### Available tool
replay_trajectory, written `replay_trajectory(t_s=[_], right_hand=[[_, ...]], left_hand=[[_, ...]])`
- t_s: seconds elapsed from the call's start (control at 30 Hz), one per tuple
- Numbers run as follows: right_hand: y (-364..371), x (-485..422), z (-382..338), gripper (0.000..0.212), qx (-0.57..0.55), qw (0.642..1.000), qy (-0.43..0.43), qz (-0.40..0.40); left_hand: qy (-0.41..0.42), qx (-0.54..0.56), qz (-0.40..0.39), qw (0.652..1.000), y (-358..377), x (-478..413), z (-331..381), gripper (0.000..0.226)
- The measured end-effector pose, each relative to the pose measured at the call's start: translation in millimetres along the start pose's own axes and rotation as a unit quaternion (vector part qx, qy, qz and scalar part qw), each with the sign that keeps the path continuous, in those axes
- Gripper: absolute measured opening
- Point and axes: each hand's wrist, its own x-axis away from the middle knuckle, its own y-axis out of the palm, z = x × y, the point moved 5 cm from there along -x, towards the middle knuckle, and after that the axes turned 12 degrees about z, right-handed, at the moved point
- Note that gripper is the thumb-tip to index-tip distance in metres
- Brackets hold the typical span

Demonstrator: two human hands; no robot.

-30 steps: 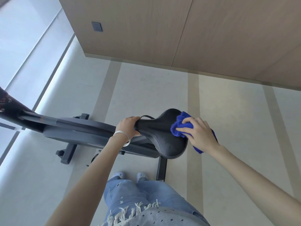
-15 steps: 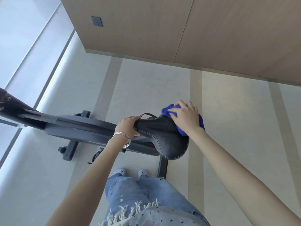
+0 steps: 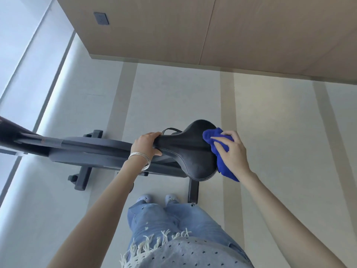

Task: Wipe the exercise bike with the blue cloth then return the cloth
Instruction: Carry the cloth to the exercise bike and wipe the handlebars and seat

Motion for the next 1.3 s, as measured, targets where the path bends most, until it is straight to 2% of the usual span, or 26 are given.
replay_trajectory(t_s=[0.1,0.23,0.37,0.43,0.6,0.67,0.83,0.93,1.03,1.1,1.3], right_hand=[[-4,35,0,0.017,0.024,0.998,-0.060,0.002],[-23,27,-1,0.023,0.043,0.982,-0.157,-0.094],[-23,5,-50,0.023,0.038,0.980,-0.194,-0.021],[5,4,-83,0.026,0.055,0.975,-0.212,-0.020],[69,21,-110,0.032,0.214,0.928,-0.290,-0.097],[62,29,-103,0.032,0.225,0.916,-0.317,-0.094],[47,55,-79,0.015,0.267,0.864,-0.413,-0.106],[35,63,-69,0.012,0.237,0.849,-0.463,-0.096],[9,67,-52,0.013,0.168,0.854,-0.488,-0.066],[-7,63,-41,0.015,0.156,0.868,-0.468,-0.054],[-25,42,-52,0.020,0.141,0.941,-0.308,-0.009]], left_hand=[[0.005,0.003,0.007,1.000,-1,1,1,0.062],[0.015,0.006,0.005,1.000,-3,3,0,0.061],[0.023,0.009,0.019,1.000,-4,5,3,0.063],[0.026,0.021,0.025,0.999,-4,7,2,0.066],[0.024,0.070,0.014,0.997,-6,6,-6,0.066],[0.024,0.082,0.013,0.996,-8,5,-7,0.064],[0.034,0.080,0.009,0.996,-8,5,-7,0.061],[0.035,0.070,0.005,0.997,-9,7,-5,0.060],[0.034,0.074,0.005,0.997,-10,8,-2,0.056],[0.035,0.073,0.004,0.997,-10,9,-1,0.054],[0.032,0.064,0.004,0.997,-9,9,0,0.056]])
